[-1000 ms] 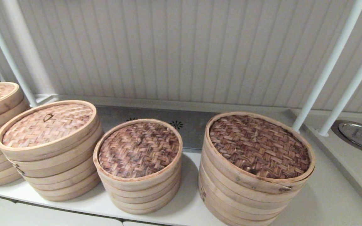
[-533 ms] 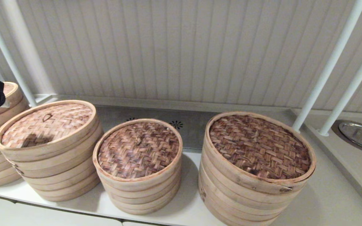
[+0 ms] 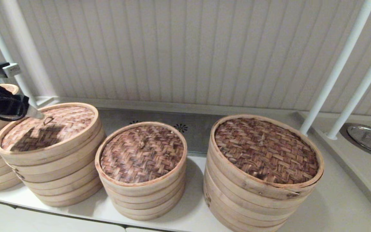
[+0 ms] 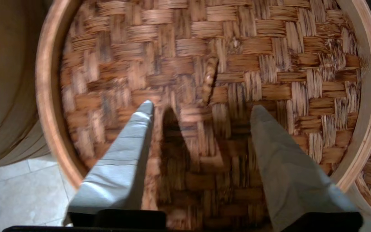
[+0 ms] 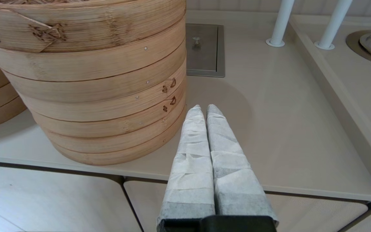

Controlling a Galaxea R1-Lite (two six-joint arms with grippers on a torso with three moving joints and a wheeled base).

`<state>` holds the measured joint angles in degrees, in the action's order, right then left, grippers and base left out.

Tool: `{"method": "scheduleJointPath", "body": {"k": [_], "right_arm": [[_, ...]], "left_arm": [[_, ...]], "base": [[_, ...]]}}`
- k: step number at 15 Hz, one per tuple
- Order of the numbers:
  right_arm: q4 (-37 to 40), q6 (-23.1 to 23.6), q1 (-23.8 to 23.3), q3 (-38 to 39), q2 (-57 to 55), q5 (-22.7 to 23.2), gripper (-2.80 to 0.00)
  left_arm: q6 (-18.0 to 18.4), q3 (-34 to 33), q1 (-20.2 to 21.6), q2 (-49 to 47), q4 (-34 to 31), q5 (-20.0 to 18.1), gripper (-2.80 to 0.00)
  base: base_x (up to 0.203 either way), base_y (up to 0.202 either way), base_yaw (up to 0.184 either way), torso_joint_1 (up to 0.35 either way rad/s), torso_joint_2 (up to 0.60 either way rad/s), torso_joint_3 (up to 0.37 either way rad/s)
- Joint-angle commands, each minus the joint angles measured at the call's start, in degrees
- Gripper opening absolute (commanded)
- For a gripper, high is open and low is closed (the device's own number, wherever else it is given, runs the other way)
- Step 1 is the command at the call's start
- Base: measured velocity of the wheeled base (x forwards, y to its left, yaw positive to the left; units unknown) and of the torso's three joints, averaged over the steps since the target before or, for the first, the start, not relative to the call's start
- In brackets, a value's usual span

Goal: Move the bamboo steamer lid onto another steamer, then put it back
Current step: Pick up the steamer

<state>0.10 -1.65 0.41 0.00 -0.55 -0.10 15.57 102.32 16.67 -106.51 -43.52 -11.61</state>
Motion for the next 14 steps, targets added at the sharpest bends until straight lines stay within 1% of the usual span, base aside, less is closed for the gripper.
{"method": "scheduleJointPath", "body": {"k": [1, 4, 10, 11, 14], "right_arm": [[-0.01, -0.02, 0.02, 0.0, -0.07, 0.01, -2.8], [-0.01, -0.02, 0.02, 0.0, 0.02, 0.01, -2.8], [-0.01, -0.02, 0.02, 0.0, 0.02, 0.01, -2.8], [0.0, -0.02, 0.02, 0.0, 0.02, 0.01, -2.8], [-0.01, 0.06, 0.02, 0.0, 0.02, 0.01, -2.8]], "left_arm": [[0.14, 0.56, -0.83, -2.49, -0.08, -0.09, 0.0], [0.34, 3.41, -1.29, -5.47, 0.63, -0.08, 0.0], [0.25, 2.71, -1.29, -5.46, 0.72, -0.27, 0.0], [0.25, 2.62, -1.29, -5.38, 0.72, -0.95, 0.0], [0.25, 2.37, -1.47, -5.55, 0.72, -1.28, 0.0]], "base": [[0.0, 0.0, 0.0, 0.0, 0.0, 0.0], [0.0, 0.0, 0.0, 0.0, 0.0, 0.0], [0.0, 0.0, 0.0, 0.0, 0.0, 0.0], [0.0, 0.0, 0.0, 0.0, 0.0, 0.0], [0.0, 0.0, 0.0, 0.0, 0.0, 0.0]]}}
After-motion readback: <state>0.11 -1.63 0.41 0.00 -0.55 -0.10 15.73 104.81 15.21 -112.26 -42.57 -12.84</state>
